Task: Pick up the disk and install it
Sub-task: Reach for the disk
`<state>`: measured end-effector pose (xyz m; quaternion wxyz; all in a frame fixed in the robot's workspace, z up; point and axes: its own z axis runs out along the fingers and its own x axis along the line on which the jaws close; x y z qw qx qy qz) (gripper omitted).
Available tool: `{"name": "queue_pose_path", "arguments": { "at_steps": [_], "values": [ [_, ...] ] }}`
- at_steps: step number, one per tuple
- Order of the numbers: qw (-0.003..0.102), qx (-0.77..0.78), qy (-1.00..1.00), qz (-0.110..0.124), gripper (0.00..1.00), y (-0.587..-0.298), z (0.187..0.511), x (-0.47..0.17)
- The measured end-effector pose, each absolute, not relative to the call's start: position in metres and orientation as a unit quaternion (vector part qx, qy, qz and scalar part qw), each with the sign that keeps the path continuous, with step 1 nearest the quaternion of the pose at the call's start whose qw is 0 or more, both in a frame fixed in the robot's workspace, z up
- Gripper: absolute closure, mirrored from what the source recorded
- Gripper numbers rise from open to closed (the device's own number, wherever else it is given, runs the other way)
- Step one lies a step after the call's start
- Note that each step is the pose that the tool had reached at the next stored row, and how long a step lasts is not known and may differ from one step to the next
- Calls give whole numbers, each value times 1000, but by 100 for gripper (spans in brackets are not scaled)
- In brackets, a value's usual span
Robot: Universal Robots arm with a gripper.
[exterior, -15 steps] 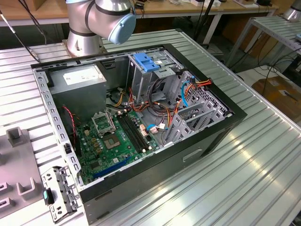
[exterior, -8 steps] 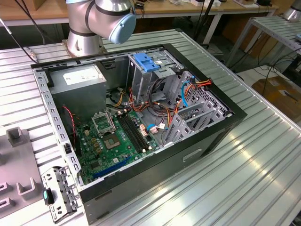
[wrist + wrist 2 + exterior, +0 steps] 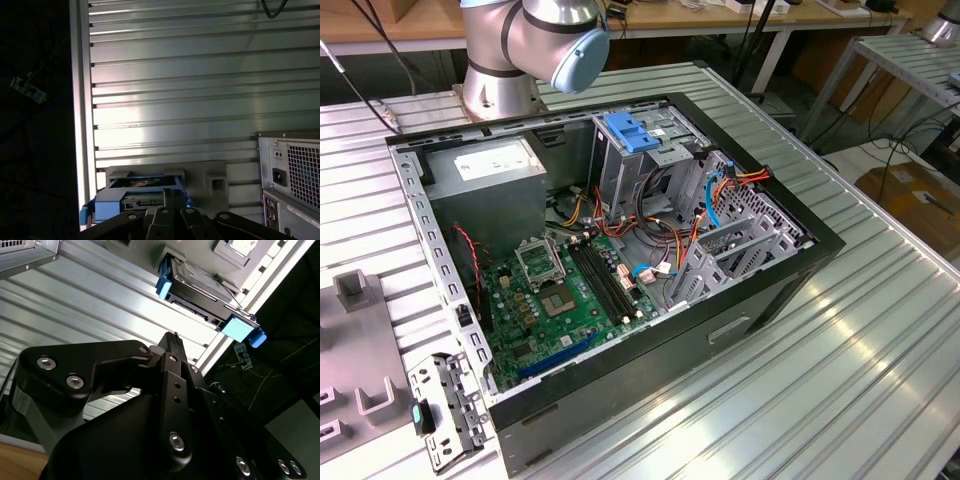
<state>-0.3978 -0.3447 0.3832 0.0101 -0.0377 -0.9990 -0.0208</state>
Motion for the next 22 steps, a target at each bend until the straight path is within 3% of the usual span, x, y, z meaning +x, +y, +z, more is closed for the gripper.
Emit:
{"name": "queue_pose_path", "arguments": {
  "at_steps": [22],
  "values": [
    [10, -38, -999, -21, 89, -372, 379, -463]
  ]
}}
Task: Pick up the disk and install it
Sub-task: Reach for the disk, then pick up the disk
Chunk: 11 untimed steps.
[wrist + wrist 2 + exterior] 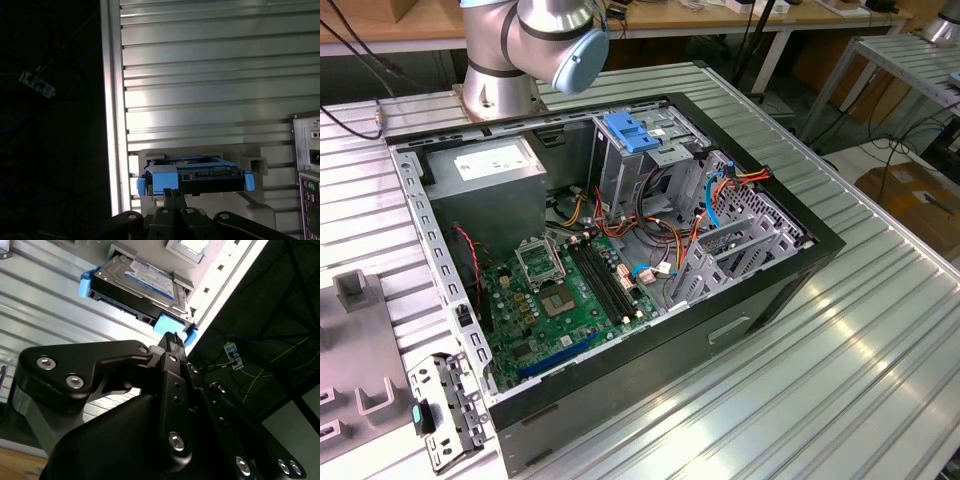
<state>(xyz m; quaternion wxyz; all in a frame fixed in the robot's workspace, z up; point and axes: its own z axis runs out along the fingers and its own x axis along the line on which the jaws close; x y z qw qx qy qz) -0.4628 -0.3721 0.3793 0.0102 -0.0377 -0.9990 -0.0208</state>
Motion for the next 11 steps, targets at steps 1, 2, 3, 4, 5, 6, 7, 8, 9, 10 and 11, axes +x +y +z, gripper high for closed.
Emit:
{"name": "queue_pose_path", "arguments": {
  "at_steps": [1, 2, 3, 4, 5, 6, 7, 8, 9, 10, 11],
  "values": [
    [10, -38, -999, -21, 89, -372, 379, -463],
    [10, -38, -999, -21, 89, -372, 379, -463],
    [10, -38, -999, -21, 89, -372, 379, -463],
    [10, -38, -999, -21, 89, -372, 379, -463],
    [10, -38, -999, -21, 89, -372, 379, -464],
    [10, -38, -999, -21, 89, -372, 379, -464],
    [10, -38, -999, -21, 89, -372, 379, -464],
    [10, -38, -999, -21, 89, -372, 379, -464],
    [10, -37, -999, -21, 89, -372, 379, -464],
    [10, -37, -999, -21, 89, -372, 379, -464],
    [10, -36, -999, -21, 89, -372, 379, -464]
  ]
}}
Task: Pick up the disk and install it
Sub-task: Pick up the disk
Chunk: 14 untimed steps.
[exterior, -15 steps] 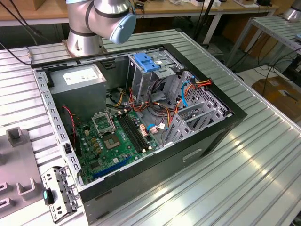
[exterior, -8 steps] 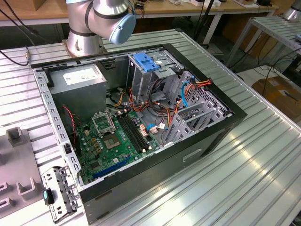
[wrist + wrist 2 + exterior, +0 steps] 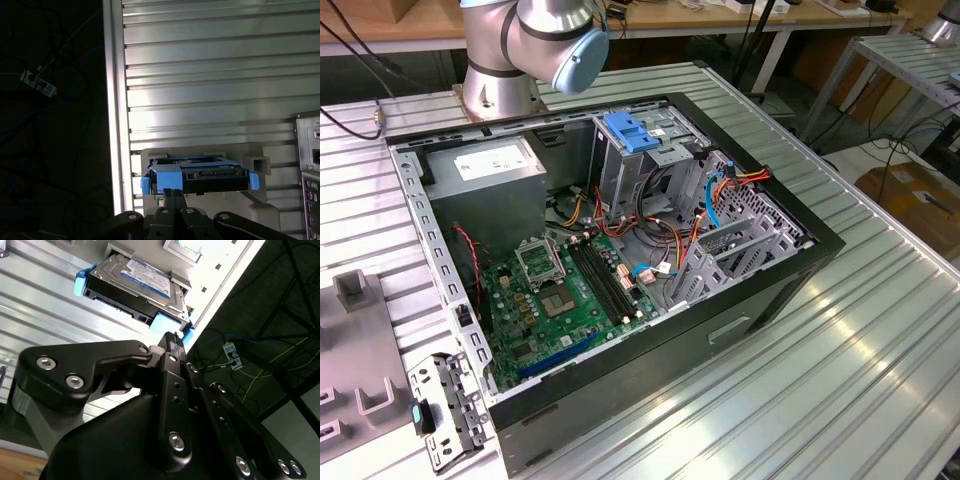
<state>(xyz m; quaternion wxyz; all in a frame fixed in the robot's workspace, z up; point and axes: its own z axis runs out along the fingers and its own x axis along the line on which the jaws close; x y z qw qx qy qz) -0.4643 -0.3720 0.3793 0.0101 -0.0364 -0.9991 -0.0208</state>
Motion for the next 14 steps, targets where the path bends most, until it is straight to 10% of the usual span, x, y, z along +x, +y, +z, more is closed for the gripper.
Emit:
{"name": "queue_pose_path", "arguments": {
  "at_steps": [14],
  "values": [
    [11, 0, -1000, -20, 89, -372, 379, -464]
  ]
}}
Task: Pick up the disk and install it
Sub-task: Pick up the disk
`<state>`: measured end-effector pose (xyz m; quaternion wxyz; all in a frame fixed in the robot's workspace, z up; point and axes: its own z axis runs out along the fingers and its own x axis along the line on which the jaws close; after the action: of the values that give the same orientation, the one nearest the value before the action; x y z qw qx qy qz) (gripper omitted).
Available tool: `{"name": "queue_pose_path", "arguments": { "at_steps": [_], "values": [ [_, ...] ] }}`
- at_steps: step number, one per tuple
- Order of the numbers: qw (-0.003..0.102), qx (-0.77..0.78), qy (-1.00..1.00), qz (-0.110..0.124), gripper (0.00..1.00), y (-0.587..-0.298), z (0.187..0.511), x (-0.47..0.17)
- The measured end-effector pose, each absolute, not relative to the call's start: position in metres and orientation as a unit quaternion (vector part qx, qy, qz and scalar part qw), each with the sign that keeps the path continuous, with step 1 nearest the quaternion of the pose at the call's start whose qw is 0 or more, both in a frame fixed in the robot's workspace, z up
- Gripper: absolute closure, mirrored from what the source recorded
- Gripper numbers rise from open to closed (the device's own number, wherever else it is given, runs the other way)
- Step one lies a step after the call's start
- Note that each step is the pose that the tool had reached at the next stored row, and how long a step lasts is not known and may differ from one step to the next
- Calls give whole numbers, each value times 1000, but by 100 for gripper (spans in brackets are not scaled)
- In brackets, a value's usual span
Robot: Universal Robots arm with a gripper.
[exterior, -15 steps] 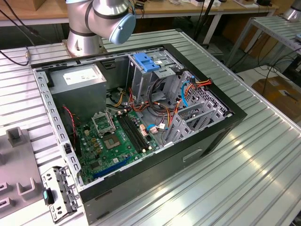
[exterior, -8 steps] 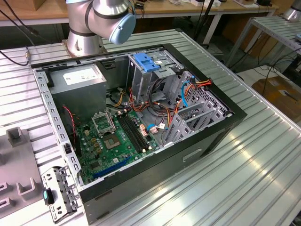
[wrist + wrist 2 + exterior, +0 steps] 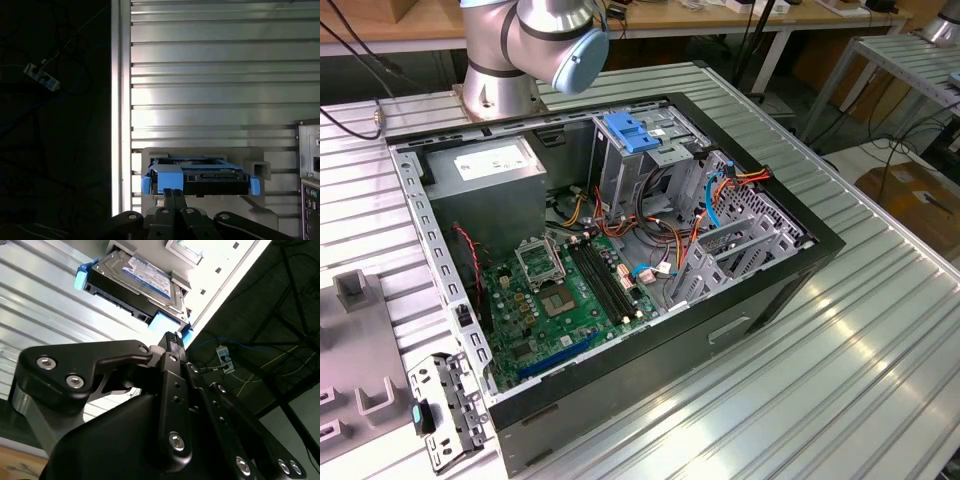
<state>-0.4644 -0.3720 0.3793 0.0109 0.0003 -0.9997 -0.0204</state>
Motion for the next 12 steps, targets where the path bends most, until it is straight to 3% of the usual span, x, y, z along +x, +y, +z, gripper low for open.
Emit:
{"name": "queue_pose_path", "arguments": {
  "at_steps": [12],
  "values": [
    [11, 4, -1000, -20, 89, -372, 379, -464]
  ]
}}
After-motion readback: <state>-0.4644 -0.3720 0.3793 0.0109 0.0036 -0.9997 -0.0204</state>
